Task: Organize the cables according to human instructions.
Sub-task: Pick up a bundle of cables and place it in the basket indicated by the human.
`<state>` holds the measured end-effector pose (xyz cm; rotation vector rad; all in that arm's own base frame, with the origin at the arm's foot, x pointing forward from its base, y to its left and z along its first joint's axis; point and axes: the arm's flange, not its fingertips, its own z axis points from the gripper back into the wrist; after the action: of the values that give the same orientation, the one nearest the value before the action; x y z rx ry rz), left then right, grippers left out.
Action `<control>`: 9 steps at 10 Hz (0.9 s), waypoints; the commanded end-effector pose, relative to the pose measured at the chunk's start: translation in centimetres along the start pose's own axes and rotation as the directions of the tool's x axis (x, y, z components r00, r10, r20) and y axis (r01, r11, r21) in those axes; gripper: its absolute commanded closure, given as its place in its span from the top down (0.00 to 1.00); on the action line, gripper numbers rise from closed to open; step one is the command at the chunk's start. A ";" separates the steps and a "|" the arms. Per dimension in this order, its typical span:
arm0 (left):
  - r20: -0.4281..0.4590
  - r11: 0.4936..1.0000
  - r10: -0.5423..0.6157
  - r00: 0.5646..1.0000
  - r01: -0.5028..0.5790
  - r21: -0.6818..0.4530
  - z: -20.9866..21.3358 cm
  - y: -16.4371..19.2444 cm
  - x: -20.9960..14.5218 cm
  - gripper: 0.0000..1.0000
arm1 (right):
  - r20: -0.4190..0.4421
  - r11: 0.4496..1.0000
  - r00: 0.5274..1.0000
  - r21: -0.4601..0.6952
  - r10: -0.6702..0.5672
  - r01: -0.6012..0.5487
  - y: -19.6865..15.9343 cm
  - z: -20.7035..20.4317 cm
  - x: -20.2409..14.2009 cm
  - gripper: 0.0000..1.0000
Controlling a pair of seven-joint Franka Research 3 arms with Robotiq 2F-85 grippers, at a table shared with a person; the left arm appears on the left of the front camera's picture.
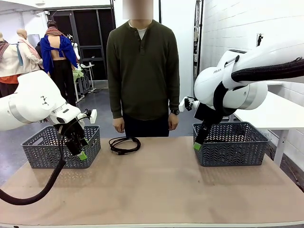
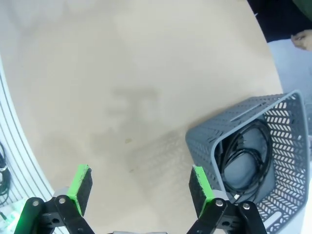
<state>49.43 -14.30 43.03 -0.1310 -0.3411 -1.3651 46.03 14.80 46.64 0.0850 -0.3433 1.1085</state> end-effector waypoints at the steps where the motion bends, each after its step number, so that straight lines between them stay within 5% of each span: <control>1: -0.005 1.000 0.004 1.000 -0.004 -0.009 0.3 0.0 0.1 1.00 | -0.006 1.000 1.000 -0.003 0.001 -0.001 -0.1 0.0 0.1 1.00; 9: -0.005 1.000 0.004 1.000 -0.004 -0.009 0.3 0.0 0.1 1.00 | -0.006 1.000 1.000 -0.003 0.001 -0.001 -0.1 0.0 0.1 1.00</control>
<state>49.43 -14.30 43.03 -0.1310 -0.3411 -1.3651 46.03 14.83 46.65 0.0855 -0.3436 1.1092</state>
